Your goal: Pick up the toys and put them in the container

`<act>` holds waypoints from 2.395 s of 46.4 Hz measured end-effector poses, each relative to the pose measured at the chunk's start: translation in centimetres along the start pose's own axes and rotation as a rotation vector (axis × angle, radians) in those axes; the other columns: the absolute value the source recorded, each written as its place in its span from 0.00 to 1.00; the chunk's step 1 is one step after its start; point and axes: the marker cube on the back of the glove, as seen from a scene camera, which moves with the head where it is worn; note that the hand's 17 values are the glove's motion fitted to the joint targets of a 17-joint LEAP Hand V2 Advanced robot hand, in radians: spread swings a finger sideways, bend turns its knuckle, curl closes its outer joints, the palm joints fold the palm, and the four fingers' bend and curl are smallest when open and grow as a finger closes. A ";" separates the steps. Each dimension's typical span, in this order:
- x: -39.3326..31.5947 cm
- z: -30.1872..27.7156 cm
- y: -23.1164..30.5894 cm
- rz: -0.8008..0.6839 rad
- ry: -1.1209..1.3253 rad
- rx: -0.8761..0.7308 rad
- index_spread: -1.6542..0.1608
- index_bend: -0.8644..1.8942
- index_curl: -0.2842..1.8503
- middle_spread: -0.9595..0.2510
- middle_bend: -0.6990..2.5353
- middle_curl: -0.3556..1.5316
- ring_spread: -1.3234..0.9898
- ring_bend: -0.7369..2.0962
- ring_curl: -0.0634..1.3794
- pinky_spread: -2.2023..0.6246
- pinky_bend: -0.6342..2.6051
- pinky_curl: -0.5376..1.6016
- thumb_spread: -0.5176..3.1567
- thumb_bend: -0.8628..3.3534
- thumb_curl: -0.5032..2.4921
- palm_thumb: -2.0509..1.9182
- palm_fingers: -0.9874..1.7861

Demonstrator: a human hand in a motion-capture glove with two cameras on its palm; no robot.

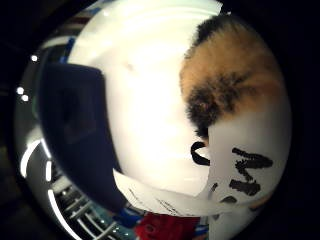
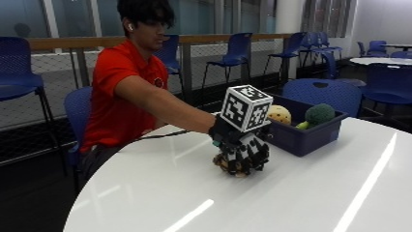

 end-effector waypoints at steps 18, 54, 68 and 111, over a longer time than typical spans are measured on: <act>-2.0 -6.9 5.5 -0.083 -0.034 0.148 0.68 0.39 0.35 0.43 0.40 0.43 0.34 0.53 0.35 0.63 0.48 0.40 0.38 0.25 0.39 0.69 0.70; -21.8 -16.9 14.0 -0.394 -0.014 0.250 0.64 0.37 0.47 0.37 0.39 0.50 0.32 0.53 0.38 0.63 0.49 0.42 0.34 0.23 0.46 0.69 0.66; -23.9 -16.2 15.0 -0.542 0.012 0.250 0.64 0.35 0.50 0.37 0.35 0.51 0.33 0.53 0.39 0.65 0.52 0.43 0.36 0.22 0.47 0.68 0.56; -1.1 -5.9 14.9 -0.265 -0.135 0.129 0.74 0.36 0.27 0.73 0.27 0.39 0.57 0.37 0.29 0.82 0.50 0.40 0.45 0.20 0.29 0.51 0.31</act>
